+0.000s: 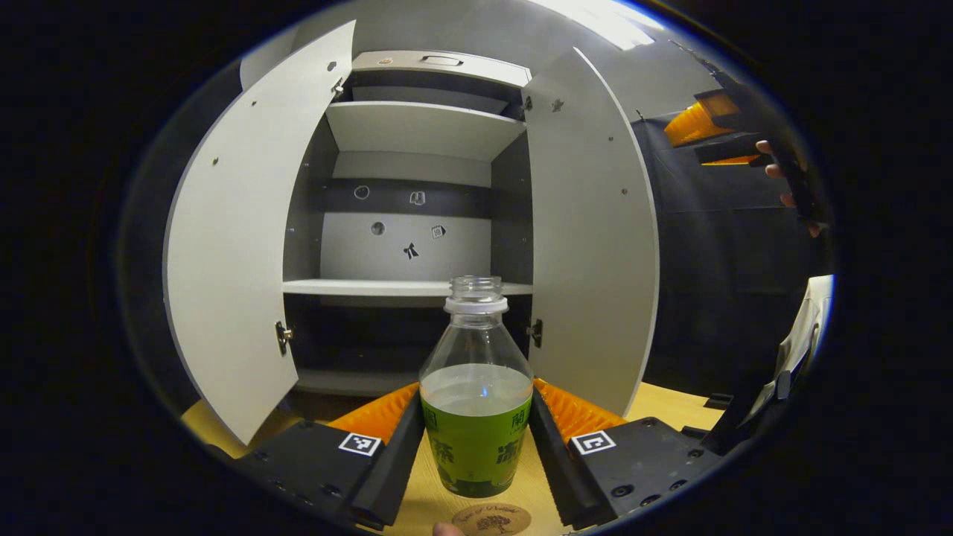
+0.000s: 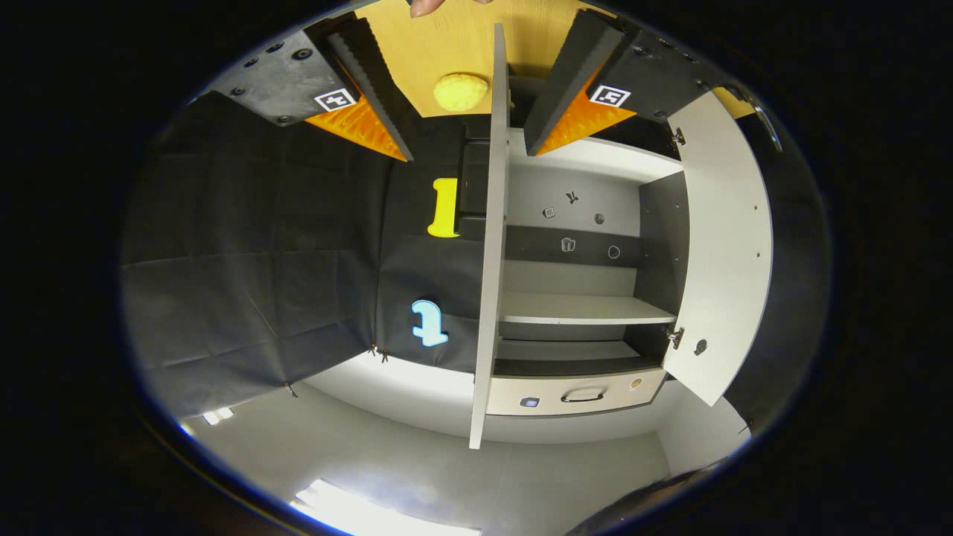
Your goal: Grasp the bottle in the cabinet with the left hand and place it on the coaster, then close the right door with the right hand and the left door with the left hand.
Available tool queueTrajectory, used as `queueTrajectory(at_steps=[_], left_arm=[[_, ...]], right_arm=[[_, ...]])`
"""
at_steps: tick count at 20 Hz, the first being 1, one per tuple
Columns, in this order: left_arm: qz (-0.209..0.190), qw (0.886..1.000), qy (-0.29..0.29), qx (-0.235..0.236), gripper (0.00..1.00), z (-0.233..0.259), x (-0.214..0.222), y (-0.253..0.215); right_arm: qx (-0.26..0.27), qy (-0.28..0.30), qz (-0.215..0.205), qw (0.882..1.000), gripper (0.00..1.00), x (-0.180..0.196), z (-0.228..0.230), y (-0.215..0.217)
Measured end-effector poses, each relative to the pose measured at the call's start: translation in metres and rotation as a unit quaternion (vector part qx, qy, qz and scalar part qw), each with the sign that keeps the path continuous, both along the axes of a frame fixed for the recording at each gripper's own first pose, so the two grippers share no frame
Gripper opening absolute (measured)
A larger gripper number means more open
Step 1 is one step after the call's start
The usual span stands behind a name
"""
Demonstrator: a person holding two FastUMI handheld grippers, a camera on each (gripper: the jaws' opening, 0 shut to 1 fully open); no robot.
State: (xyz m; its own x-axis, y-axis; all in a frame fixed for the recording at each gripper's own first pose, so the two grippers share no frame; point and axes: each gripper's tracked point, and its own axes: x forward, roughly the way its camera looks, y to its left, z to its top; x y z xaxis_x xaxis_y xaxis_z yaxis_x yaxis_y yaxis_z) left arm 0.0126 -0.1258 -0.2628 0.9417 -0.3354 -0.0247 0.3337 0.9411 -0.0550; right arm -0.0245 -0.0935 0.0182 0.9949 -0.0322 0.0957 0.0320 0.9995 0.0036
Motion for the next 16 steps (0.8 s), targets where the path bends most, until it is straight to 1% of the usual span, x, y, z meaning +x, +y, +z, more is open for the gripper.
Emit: queueTrajectory(at_steps=[3,6,10,13,16], left_arm=[[-0.021,1.0,0.018,0.007,0.78,-0.034,-0.014,-0.012],[-0.031,0.999,0.029,0.015,0.78,-0.064,-0.02,-0.017],[-0.048,0.998,0.024,0.019,0.78,-0.08,-0.016,-0.023],[-0.046,0.998,0.032,0.011,0.78,-0.09,-0.008,-0.019],[-0.044,0.998,0.042,0.011,0.78,-0.098,-0.008,-0.015]], right_arm=[[0.002,0.001,-0.002,1.0,0.97,-0.003,0.001,0.0],[-0.01,-0.003,-0.005,1.0,0.97,-0.006,0.005,0.002],[-0.026,-0.003,-0.01,1.0,0.97,-0.009,0.007,0.003],[-0.029,0.004,-0.021,0.999,0.97,-0.012,0.003,0.0],[-0.033,0.009,-0.022,0.999,0.97,-0.014,0.001,0.002]])
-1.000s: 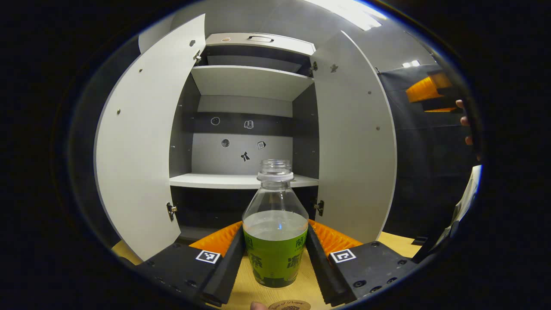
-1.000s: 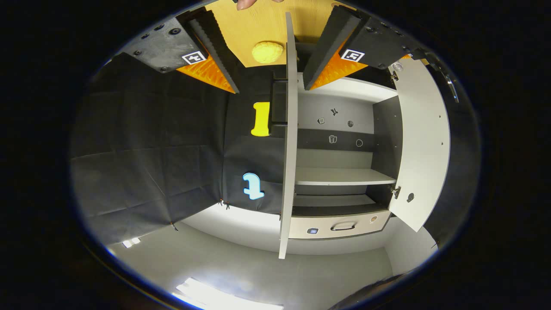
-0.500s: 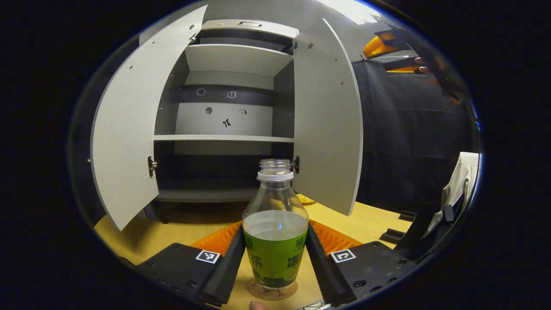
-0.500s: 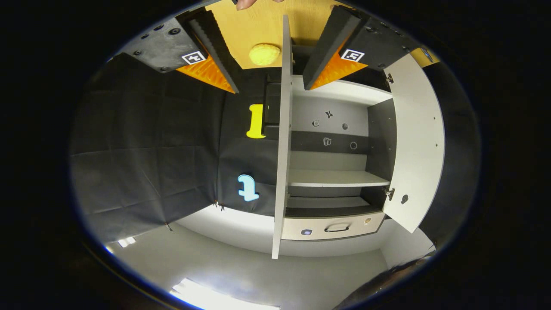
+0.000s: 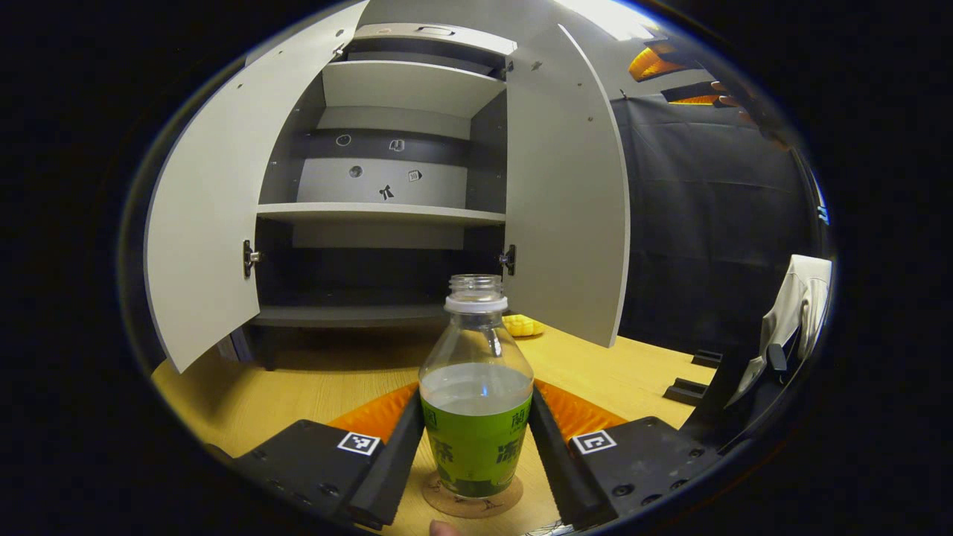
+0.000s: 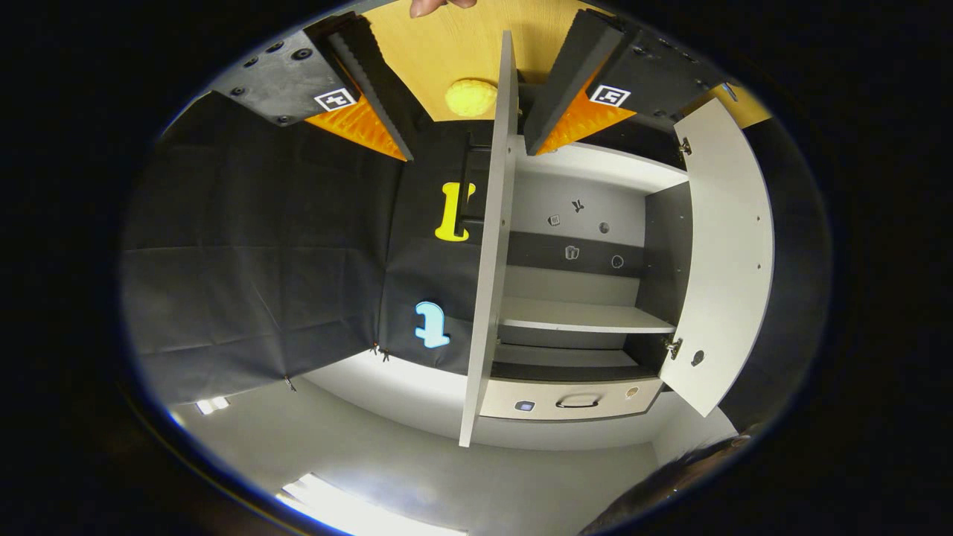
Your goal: Grasp the bottle in the cabinet with the left hand and place it on the coaster, then close the right door with the right hand and the left door with the left hand.
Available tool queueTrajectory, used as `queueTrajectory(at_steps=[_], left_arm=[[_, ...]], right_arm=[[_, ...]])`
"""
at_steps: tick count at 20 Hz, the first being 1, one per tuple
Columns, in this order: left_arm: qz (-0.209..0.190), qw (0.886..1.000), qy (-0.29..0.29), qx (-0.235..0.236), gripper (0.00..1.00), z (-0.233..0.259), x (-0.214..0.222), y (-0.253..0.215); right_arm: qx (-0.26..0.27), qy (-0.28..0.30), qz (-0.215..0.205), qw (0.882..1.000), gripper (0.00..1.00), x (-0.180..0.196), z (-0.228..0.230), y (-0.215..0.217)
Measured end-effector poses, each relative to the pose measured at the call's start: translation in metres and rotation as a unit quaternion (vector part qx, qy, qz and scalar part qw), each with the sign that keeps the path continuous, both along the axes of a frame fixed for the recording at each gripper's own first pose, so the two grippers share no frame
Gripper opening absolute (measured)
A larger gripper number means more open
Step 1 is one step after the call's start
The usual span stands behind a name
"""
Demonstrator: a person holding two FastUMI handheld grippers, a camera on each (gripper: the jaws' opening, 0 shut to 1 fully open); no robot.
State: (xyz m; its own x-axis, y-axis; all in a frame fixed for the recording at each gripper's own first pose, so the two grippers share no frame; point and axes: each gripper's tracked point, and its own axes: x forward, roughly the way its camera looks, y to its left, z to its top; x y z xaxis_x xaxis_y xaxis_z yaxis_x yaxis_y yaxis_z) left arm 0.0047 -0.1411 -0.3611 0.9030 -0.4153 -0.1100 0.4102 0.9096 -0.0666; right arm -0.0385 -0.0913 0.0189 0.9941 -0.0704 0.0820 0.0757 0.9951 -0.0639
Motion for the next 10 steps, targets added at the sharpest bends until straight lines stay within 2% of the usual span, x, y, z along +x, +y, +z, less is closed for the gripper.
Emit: queueTrajectory(at_steps=[5,10], left_arm=[[-0.008,1.0,0.003,0.003,0.79,-0.008,-0.001,-0.001],[-0.014,1.0,0.024,0.0,0.84,-0.015,-0.004,0.0]], right_arm=[[-0.009,0.0,0.003,1.0,0.97,0.0,0.0,0.007],[-0.007,0.003,0.008,1.0,0.97,0.0,-0.003,0.011]])
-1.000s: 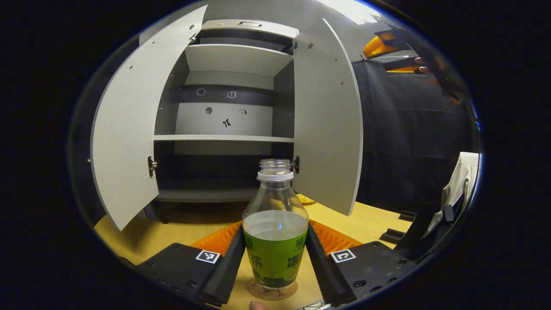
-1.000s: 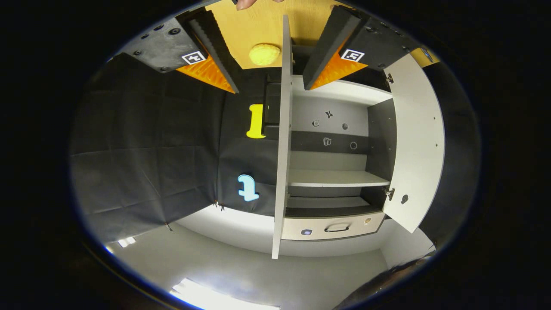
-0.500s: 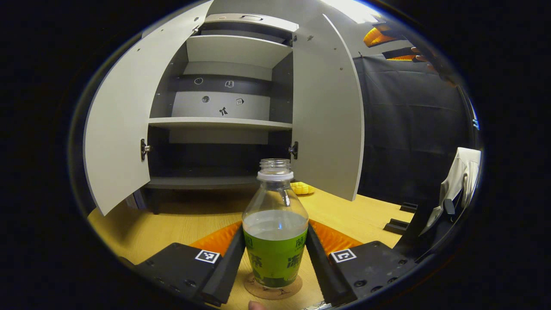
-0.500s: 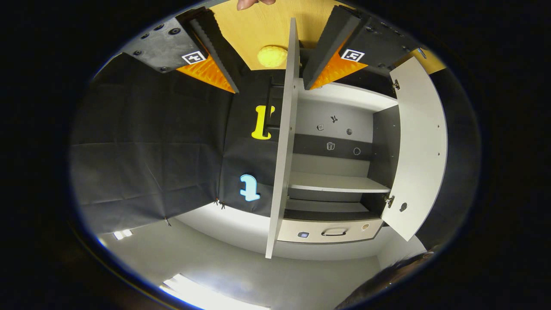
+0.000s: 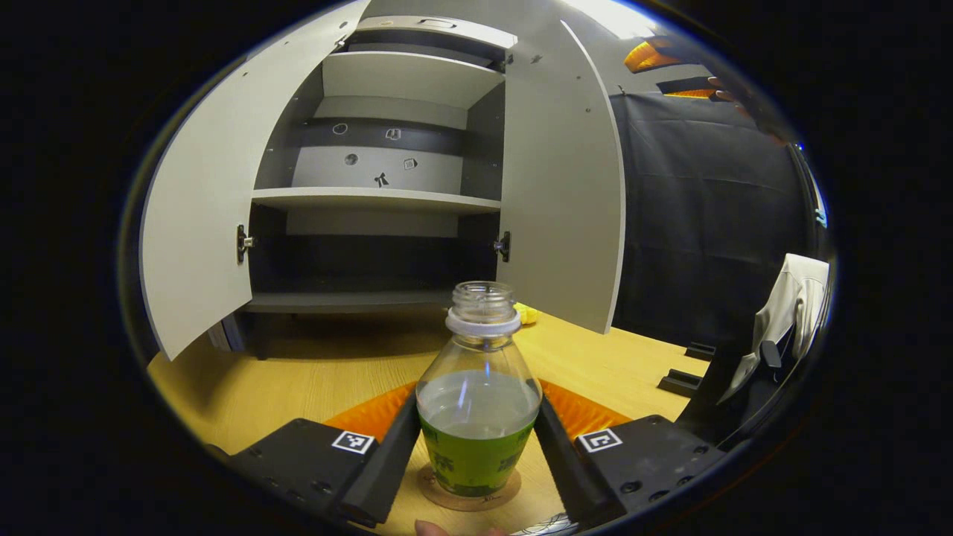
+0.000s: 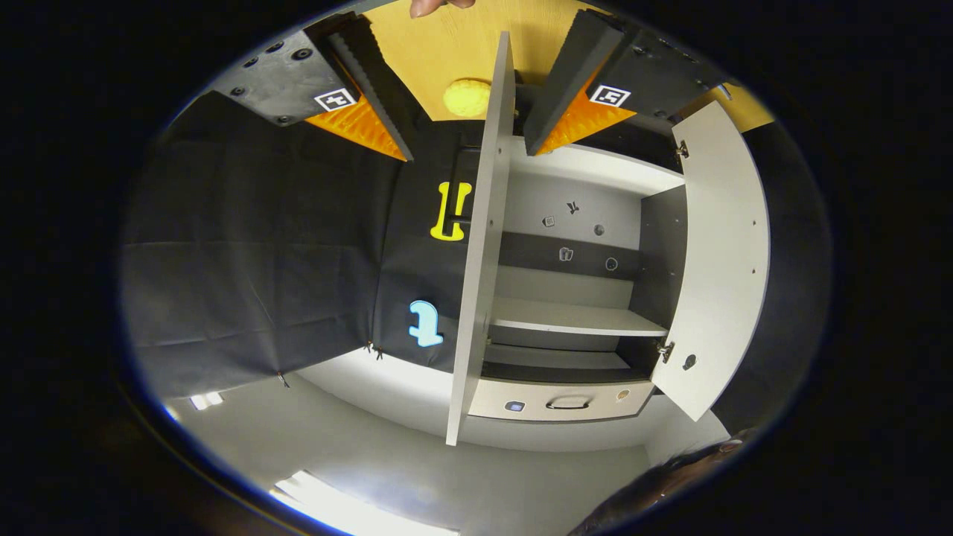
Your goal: Grasp the bottle in the cabinet with the left hand and place it on the coaster, then close the right door with the right hand and the left door with the left hand.
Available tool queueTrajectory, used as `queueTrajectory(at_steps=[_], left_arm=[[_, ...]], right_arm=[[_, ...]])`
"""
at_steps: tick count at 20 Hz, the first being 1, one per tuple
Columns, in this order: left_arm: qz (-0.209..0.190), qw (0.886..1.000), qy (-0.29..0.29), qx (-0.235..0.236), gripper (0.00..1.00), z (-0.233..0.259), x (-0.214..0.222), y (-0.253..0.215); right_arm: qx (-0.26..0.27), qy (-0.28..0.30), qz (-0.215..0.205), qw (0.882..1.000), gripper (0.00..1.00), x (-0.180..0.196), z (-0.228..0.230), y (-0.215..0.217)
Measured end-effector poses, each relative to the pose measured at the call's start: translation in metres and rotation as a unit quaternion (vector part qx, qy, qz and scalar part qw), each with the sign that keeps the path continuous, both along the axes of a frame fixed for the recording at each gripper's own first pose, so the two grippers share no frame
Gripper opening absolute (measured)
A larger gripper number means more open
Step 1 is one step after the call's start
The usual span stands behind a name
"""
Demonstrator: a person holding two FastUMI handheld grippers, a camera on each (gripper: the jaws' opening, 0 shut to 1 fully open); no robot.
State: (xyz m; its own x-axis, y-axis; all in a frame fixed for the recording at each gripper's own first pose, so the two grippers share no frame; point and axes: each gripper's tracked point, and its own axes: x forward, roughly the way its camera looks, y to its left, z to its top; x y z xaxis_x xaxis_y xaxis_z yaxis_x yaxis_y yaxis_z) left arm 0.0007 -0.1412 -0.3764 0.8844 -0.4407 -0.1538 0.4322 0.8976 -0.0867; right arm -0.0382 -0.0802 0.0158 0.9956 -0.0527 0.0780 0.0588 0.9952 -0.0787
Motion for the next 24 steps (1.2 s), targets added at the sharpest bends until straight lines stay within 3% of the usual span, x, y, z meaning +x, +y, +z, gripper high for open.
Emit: queueTrajectory(at_steps=[3,8,11,20,24], left_arm=[[0.007,1.0,-0.002,0.004,0.95,0.002,0.0,0.006],[-0.02,1.0,0.011,0.013,0.95,-0.002,-0.015,0.005],[-0.016,0.999,0.024,0.017,0.95,0.0,-0.029,0.015],[0.07,0.997,-0.001,-0.014,0.95,0.098,-0.05,0.065],[0.109,0.993,-0.025,-0.027,0.95,0.152,-0.044,0.093]], right_arm=[[0.005,-0.001,0.001,1.0,0.97,0.001,0.0,0.0],[0.038,0.021,0.008,0.999,0.98,0.007,-0.01,-0.005],[0.047,0.027,0.005,0.999,0.98,0.014,-0.013,-0.019],[0.062,0.022,-0.038,0.997,0.98,0.067,-0.004,-0.087],[0.067,0.028,-0.035,0.997,0.98,0.096,-0.007,-0.099]])
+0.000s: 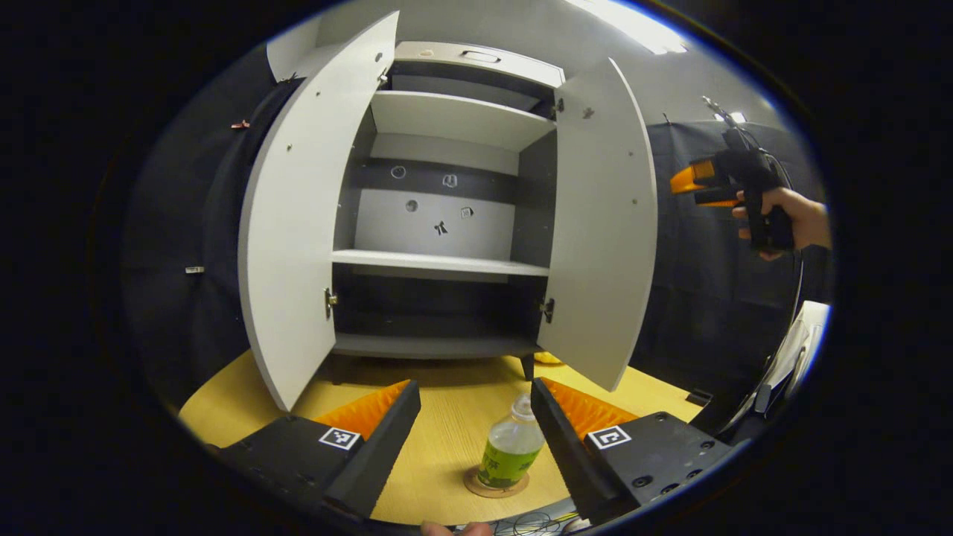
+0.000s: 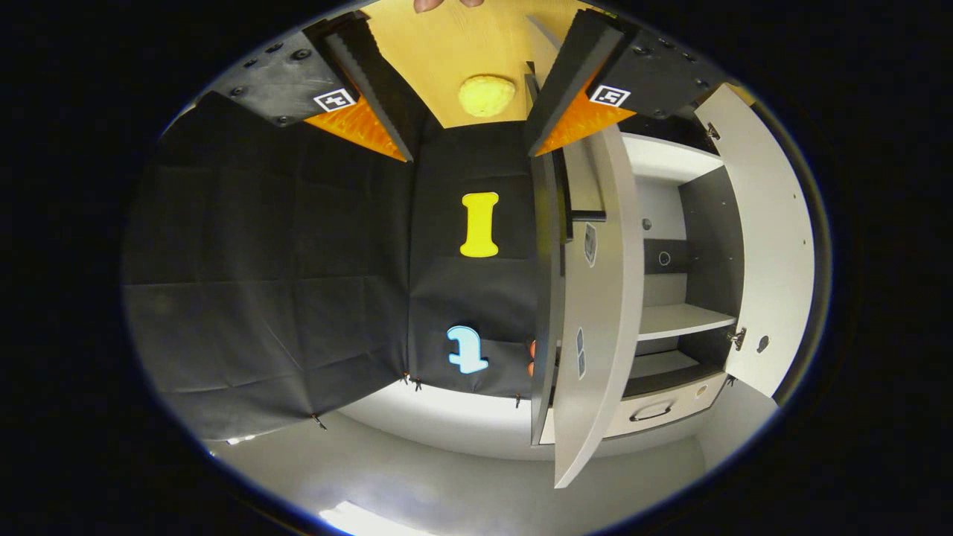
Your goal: Grasp the bottle in the cabinet with the left hand and place it on the coaster, then close the right door with the right hand and the left door with the left hand.
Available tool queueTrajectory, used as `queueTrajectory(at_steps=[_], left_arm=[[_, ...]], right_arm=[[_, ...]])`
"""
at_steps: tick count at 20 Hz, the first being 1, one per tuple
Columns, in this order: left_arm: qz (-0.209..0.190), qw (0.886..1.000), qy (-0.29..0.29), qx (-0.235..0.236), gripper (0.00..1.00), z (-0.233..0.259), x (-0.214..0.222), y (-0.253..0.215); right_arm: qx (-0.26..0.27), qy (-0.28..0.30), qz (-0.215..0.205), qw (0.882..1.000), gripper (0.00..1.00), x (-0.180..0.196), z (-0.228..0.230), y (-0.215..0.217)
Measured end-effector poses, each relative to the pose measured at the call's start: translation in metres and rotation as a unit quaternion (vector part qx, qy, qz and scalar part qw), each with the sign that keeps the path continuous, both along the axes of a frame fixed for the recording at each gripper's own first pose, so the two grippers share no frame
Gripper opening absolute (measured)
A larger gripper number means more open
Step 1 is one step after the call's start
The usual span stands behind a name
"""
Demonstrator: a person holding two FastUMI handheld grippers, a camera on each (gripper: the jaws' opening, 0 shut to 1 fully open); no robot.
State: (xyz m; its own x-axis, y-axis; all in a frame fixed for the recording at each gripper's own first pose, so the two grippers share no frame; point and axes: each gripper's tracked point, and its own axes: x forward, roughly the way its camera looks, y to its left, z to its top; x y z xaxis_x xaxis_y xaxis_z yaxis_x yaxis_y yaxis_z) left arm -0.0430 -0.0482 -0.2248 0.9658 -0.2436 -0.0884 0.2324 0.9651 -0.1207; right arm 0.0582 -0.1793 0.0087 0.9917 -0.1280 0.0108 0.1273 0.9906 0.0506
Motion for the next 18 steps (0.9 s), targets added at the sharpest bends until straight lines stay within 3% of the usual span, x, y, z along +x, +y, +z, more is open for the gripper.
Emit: queueTrajectory(at_steps=[8,10,18], left_arm=[[0.05,0.998,-0.025,0.018,0.95,0.046,-0.007,0.056],[0.056,0.998,-0.033,0.018,0.95,0.052,-0.013,0.067],[0.092,0.995,-0.038,0.01,0.95,0.063,-0.024,0.112]], right_arm=[[0.034,0.012,0.043,0.998,0.96,0.017,-0.005,0.022],[0.041,0.011,0.049,0.998,1.0,0.014,-0.005,0.038],[0.046,0.002,0.101,0.994,0.97,0.014,-0.005,0.12]])
